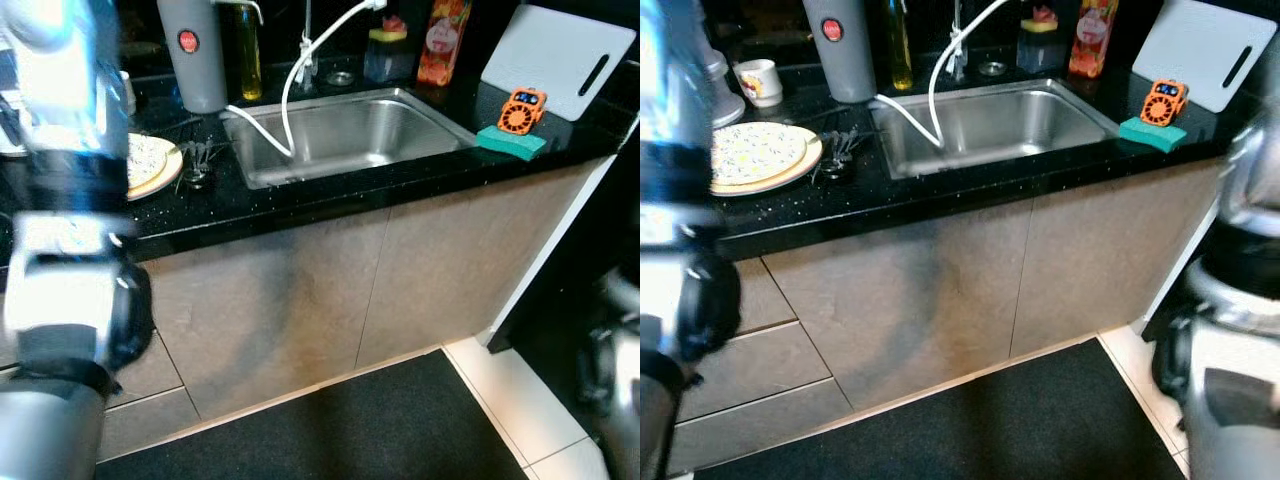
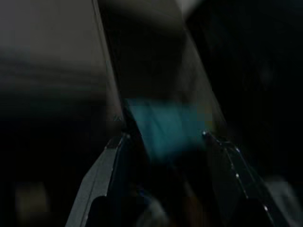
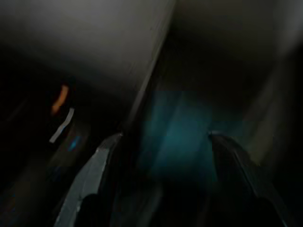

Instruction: Kitchen organization

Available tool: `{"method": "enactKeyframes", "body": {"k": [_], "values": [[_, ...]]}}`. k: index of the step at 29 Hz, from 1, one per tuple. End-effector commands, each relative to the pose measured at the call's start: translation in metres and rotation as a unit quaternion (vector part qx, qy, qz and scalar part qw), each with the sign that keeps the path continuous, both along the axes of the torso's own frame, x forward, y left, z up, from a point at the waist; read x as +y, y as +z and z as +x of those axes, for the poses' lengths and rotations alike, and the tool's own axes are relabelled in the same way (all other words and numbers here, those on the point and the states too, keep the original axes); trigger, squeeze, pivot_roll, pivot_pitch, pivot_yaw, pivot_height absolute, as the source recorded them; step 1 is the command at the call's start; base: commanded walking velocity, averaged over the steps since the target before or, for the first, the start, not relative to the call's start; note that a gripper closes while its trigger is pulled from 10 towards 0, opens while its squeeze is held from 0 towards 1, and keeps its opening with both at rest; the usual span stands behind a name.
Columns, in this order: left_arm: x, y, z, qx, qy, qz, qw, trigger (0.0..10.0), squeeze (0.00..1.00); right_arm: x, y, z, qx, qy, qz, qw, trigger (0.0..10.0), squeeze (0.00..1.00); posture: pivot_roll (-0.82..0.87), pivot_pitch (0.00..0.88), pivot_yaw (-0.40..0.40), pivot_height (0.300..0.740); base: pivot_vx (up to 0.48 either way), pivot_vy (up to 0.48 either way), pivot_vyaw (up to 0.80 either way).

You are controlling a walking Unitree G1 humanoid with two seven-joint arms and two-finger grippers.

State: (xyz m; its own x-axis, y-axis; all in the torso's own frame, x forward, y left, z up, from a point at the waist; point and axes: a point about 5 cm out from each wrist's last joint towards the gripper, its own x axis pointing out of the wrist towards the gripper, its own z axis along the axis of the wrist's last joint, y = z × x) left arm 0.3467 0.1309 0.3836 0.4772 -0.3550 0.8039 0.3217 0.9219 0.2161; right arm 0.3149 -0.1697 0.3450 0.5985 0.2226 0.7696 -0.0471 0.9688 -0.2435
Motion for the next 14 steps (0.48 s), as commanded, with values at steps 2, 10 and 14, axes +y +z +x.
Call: {"method": "enactKeyframes", "body": {"k": [2, 10, 14], "values": [[-0.003, -0.048, 0.008, 0.093, 0.007, -0.011, 0.996, 10.0, 0.0, 0.017, -0.066, 0.012, 0.142, 0.066, 0.018, 0.987, 10.0, 0.0, 0.0, 0.0, 0.021, 0.74, 0.0, 0.0, 0.0], [-0.003, -0.187, -0.013, 0.305, 0.058, 0.018, 0.951, 10.0, 0.0, 0.024, -0.16, 0.006, 0.316, 0.075, 0.175, 0.929, 10.0, 0.0, 0.02, 0.0, -0.004, 0.74, 0.0, 0.0, 0.0], [-0.003, -0.197, -0.016, 0.349, 0.056, -0.003, 0.935, 10.0, 0.0, 0.016, -0.155, 0.009, 0.312, 0.067, 0.203, 0.926, 10.0, 0.0, 0.02, 0.0, -0.004, 0.74, 0.0, 0.0, 0.0]]}}
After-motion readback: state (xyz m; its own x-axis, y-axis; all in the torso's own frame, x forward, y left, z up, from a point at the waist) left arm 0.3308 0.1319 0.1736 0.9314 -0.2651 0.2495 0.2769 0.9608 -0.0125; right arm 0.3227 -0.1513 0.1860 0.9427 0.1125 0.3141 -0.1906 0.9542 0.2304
